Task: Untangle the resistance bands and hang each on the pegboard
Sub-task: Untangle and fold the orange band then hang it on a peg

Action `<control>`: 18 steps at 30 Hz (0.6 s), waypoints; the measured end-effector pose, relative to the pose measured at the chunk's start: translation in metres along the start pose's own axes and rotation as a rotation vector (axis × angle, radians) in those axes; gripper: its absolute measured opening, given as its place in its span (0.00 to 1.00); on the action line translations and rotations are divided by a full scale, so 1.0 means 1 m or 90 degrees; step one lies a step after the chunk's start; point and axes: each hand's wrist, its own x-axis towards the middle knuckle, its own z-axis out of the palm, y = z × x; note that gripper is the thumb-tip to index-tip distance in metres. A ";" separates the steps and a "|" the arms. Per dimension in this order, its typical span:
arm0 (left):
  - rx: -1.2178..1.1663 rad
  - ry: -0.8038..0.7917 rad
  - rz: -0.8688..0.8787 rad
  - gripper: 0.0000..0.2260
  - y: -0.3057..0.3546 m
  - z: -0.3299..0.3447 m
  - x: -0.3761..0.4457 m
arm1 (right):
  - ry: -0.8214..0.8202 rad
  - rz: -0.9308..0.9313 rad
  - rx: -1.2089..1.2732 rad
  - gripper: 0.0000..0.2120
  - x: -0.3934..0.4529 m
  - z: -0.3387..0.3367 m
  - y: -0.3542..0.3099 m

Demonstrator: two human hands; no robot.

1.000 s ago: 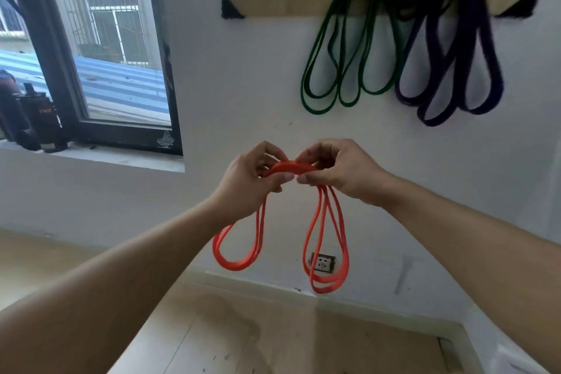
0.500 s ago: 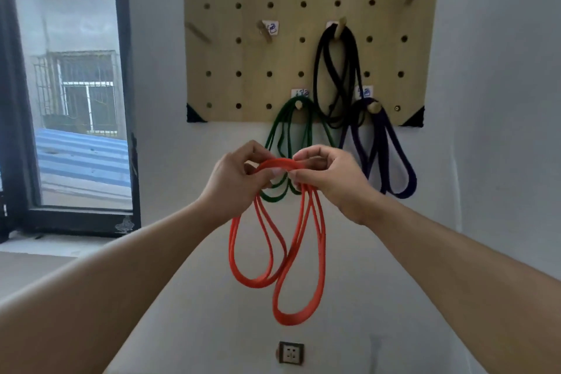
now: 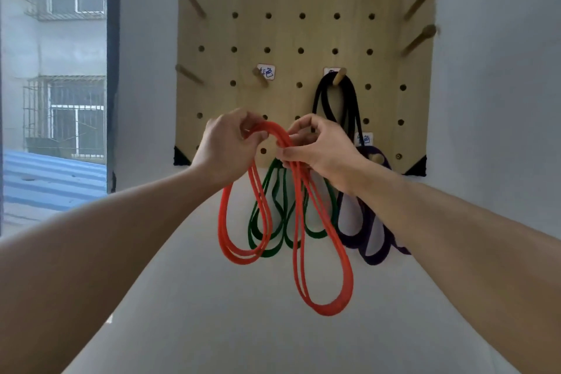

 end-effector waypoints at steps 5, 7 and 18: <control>-0.004 0.056 -0.019 0.07 -0.016 -0.001 0.033 | 0.038 -0.001 -0.008 0.17 0.039 0.006 -0.011; 0.001 0.078 -0.008 0.06 -0.022 -0.002 0.047 | 0.061 -0.005 -0.001 0.15 0.056 0.010 -0.015; 0.081 0.129 0.041 0.04 -0.044 0.000 0.124 | 0.155 -0.120 0.038 0.11 0.133 0.024 -0.035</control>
